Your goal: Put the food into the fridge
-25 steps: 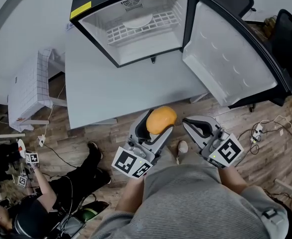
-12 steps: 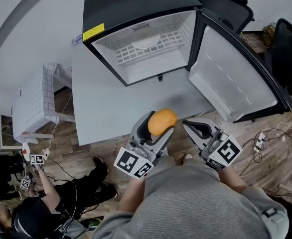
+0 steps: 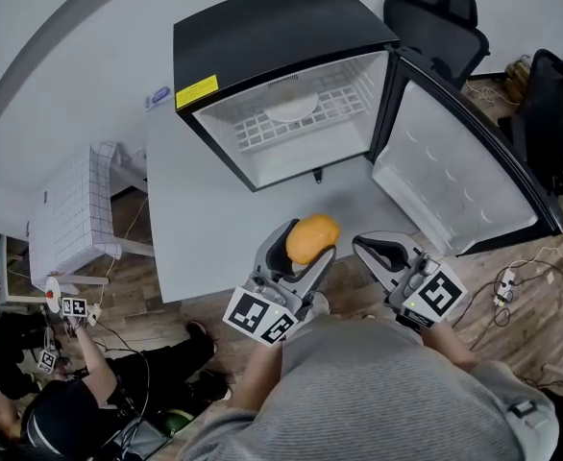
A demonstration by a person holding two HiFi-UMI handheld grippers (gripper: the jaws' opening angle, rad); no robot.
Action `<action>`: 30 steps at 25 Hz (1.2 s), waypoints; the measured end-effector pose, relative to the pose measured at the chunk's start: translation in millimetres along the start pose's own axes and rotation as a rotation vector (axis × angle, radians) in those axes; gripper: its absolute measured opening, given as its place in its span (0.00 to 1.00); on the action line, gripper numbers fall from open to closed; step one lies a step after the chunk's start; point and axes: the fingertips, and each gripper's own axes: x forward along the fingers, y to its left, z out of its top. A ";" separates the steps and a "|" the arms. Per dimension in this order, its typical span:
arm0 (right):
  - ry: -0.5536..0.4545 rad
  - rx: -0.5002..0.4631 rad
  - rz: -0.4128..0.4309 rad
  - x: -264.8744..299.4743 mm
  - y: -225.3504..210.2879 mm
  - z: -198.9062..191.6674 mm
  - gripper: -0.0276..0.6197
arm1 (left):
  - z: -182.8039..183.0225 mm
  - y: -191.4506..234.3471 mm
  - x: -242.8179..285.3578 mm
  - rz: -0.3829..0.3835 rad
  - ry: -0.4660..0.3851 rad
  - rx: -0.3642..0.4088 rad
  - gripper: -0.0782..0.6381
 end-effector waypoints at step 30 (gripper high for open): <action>0.071 0.024 -0.053 15.1 -12.8 -20.1 0.06 | 7.7 91.1 41.5 0.030 0.026 0.094 0.55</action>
